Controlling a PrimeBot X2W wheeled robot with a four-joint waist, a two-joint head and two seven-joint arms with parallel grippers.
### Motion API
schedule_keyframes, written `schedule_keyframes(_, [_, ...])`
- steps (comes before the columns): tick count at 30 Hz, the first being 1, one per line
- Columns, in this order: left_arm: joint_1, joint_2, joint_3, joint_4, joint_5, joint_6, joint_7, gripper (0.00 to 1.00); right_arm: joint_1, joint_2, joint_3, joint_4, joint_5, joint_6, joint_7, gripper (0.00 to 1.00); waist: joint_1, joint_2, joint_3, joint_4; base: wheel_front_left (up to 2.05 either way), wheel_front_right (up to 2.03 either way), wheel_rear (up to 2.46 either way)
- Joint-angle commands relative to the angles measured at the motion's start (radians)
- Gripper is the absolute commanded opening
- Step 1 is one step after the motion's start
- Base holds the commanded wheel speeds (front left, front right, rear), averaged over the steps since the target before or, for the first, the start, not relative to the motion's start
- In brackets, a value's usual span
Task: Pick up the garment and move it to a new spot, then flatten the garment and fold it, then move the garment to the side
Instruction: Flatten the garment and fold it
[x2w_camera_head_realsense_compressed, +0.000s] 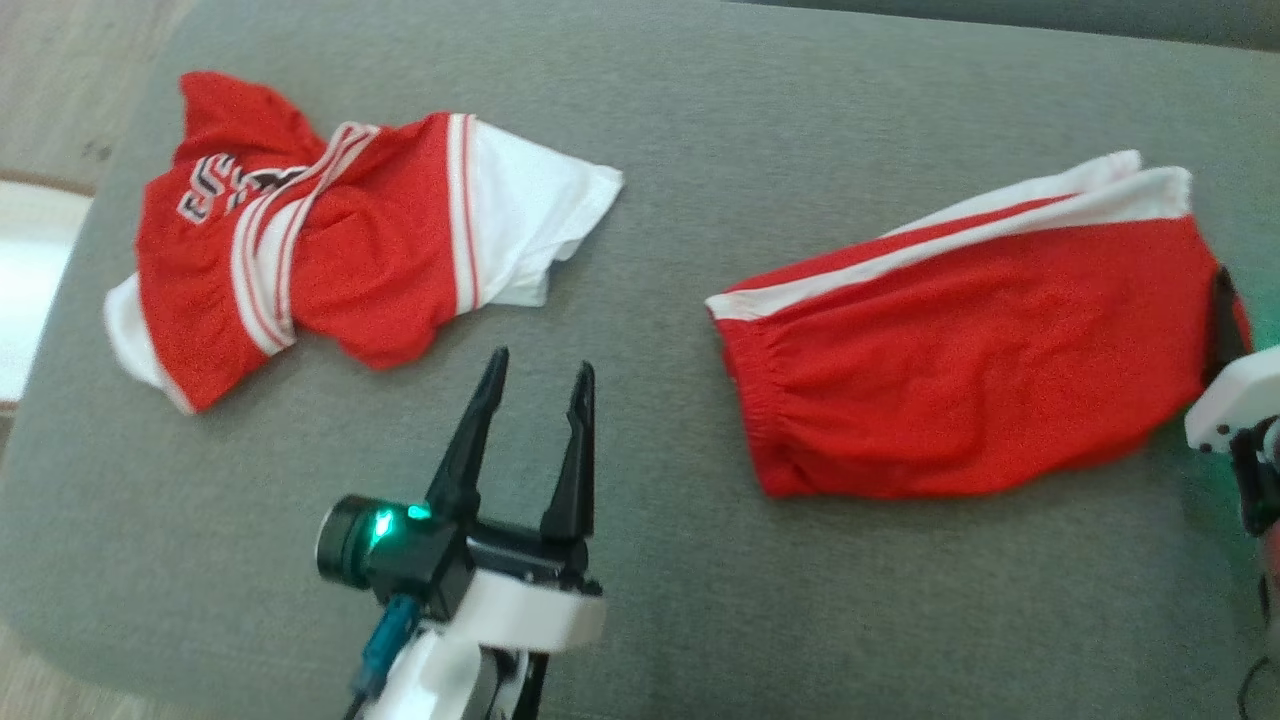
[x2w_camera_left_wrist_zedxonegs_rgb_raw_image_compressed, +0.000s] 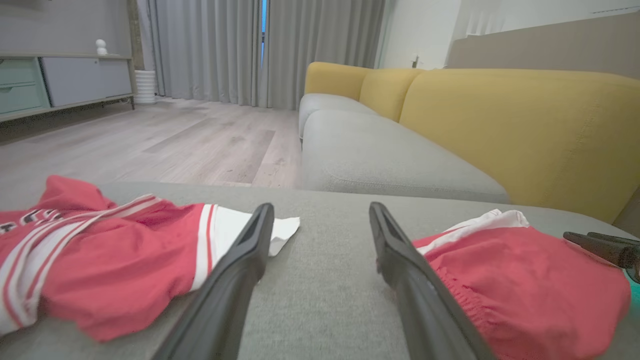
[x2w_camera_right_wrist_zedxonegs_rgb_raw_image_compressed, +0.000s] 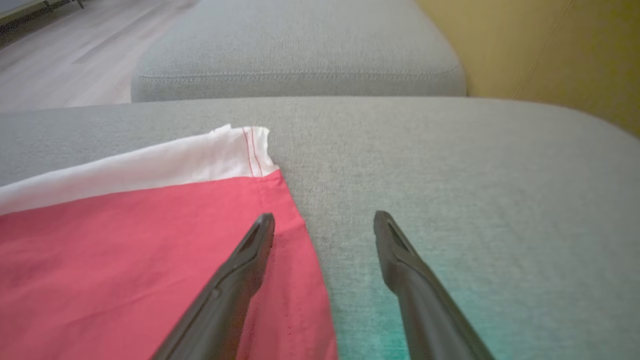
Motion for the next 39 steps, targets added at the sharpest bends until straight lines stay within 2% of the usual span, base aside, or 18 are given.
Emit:
schedule_keyframes(1, [0.009, -0.002, 0.037, -0.048, 0.011, 0.009, -0.008, 1.0, -0.022, -0.017, 0.012, -0.011, 0.019, -0.001, 0.005, 1.0, 0.0001, 0.0, 0.009, 0.032, 0.0, 0.0, 0.0])
schedule_keyframes(6, [0.072, -0.003, 0.031, -0.093, 0.007, 0.018, -0.008, 1.0, -0.018, -0.018, 0.019, 0.048, 0.108, -0.001, 0.042, 1.0, 0.0001, 0.0, 0.008, 0.075, 0.0, 0.0, 0.0])
schedule_keyframes(13, [0.086, -0.003, 0.028, -0.088, 0.005, 0.023, -0.008, 1.0, -0.001, 0.005, 0.093, 0.068, 0.227, -0.001, 0.085, 1.0, 0.0001, 0.0, -0.001, 0.092, 0.0, 0.0, 0.0])
schedule_keyframes(14, [0.085, -0.003, 0.028, -0.087, 0.006, 0.023, -0.008, 1.0, 0.001, 0.002, 0.108, 0.064, 0.24, -0.001, 0.087, 0.88, 0.0001, 0.0, -0.002, 0.092, 0.0, 0.0, 0.0])
schedule_keyframes(15, [0.085, -0.003, 0.028, -0.087, 0.006, 0.023, -0.008, 1.0, 0.001, 0.002, 0.108, 0.064, 0.24, -0.001, 0.087, 0.88, 0.0001, 0.0, -0.002, 0.092, 0.0, 0.0, 0.0])
schedule_keyframes(16, [0.083, -0.003, 0.026, -0.086, 0.008, 0.022, -0.008, 1.0, 0.004, 0.0, 0.124, 0.06, 0.253, -0.001, 0.091, 0.58, 0.0001, 0.0, -0.002, 0.092, 0.0, 0.0, 0.0])
schedule_keyframes(17, [0.082, -0.003, 0.024, -0.083, 0.01, 0.022, -0.008, 1.0, 0.006, -0.003, 0.139, 0.056, 0.266, -0.001, 0.093, 0.38, 0.0001, 0.0, -0.003, 0.091, 0.0, 0.0, 0.0])
schedule_keyframes(18, [0.081, -0.003, 0.022, -0.081, 0.012, 0.022, -0.008, 1.0, 0.008, -0.007, 0.151, 0.053, 0.278, -0.001, 0.094, 0.0, 0.0001, 0.0, -0.003, 0.09, 0.0, 0.0, 0.0])
schedule_keyframes(24, [0.081, -0.003, 0.013, -0.061, 0.022, 0.019, -0.008, 1.0, 0.003, -0.047, 0.179, 0.074, 0.321, -0.001, 0.049, 0.0, 0.0001, 0.0, -0.031, 0.044, 0.0, 0.0, 0.0])
schedule_keyframes(34, [0.086, -0.003, 0.006, -0.053, 0.017, 0.022, -0.008, 1.0, 0.005, -0.056, 0.186, 0.147, 0.3, -0.001, -0.014, 0.0, 0.0001, 0.0, -0.088, -0.127, 0.0, 0.0, 0.0])
schedule_keyframes(39, [0.081, -0.004, 0.005, -0.053, 0.021, 0.018, -0.008, 1.0, 0.001, -0.059, 0.186, 0.148, 0.292, -0.001, -0.046, 0.0, 0.0001, 0.0, -0.101, -0.161, 0.0, 0.0, 0.0])
